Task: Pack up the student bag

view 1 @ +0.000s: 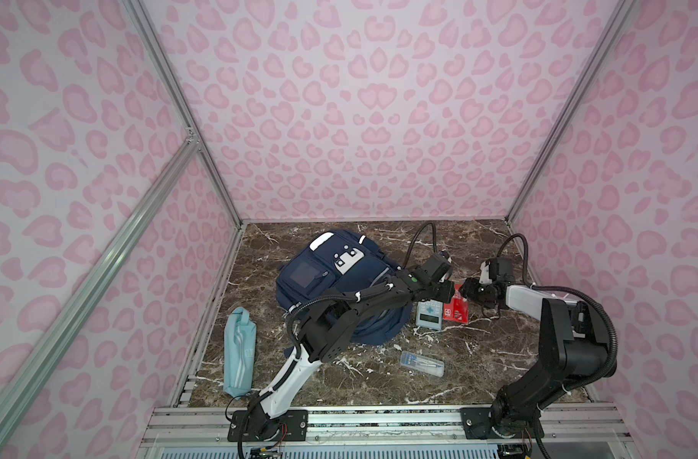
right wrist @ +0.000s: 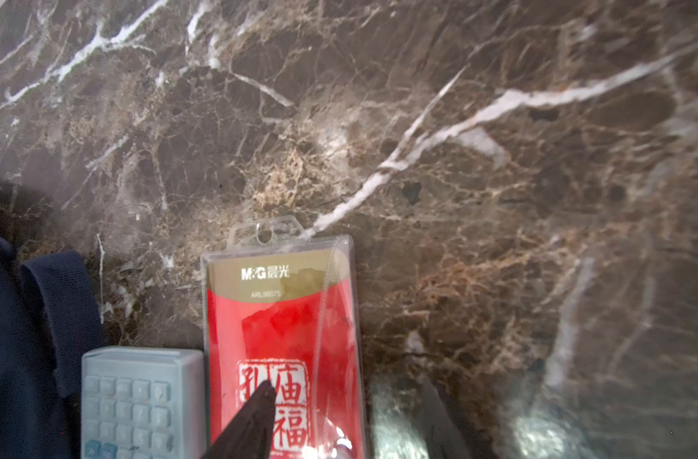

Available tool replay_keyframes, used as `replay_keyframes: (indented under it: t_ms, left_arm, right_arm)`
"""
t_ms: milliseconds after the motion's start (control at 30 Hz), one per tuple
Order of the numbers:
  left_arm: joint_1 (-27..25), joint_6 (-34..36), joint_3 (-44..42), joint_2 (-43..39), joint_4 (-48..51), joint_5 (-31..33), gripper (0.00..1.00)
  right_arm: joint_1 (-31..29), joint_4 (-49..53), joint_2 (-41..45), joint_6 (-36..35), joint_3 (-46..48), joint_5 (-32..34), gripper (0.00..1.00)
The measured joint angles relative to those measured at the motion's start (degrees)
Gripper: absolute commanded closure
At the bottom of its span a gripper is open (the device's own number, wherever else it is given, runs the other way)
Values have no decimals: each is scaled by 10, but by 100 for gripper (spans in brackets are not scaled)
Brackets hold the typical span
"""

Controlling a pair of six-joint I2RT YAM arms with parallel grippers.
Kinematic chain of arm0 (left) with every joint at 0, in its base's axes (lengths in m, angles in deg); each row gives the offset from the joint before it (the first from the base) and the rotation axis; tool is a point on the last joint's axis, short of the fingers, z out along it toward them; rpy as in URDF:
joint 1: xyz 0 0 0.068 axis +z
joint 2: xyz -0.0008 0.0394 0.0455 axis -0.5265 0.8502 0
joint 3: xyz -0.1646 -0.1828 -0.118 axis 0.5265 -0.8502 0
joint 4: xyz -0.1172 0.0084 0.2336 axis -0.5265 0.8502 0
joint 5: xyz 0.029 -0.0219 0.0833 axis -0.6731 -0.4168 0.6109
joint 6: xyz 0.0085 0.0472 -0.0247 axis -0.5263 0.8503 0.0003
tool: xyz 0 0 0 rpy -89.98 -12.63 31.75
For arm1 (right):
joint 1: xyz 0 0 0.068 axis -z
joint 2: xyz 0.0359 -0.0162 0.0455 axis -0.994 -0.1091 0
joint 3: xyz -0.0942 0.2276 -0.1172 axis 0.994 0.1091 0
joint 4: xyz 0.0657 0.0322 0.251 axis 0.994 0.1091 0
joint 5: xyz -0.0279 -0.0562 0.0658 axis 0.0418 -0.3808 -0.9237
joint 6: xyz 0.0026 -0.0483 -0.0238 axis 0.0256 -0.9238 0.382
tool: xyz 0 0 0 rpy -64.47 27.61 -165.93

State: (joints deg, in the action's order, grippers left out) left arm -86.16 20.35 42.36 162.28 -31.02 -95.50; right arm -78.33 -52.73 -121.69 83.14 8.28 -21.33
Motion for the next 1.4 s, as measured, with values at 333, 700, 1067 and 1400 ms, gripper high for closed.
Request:
replay_keyframes:
  t_ms: [333, 700, 1067, 1400]
  left_arm:
    - [16, 29, 191, 158, 74, -22, 43]
    - [20, 12, 206, 191, 28, -34, 42]
    - [24, -41, 139, 177, -72, -60, 49]
    - [25, -65, 123, 160, -73, -67, 40]
  right_arm:
    - [3, -5, 13, 5, 18, -24, 50]
    - [5, -101, -7, 22, 47, -76, 57]
    - [27, -172, 5, 55, 99, -139, 77]
    - [34, -187, 52, 84, 121, -188, 100]
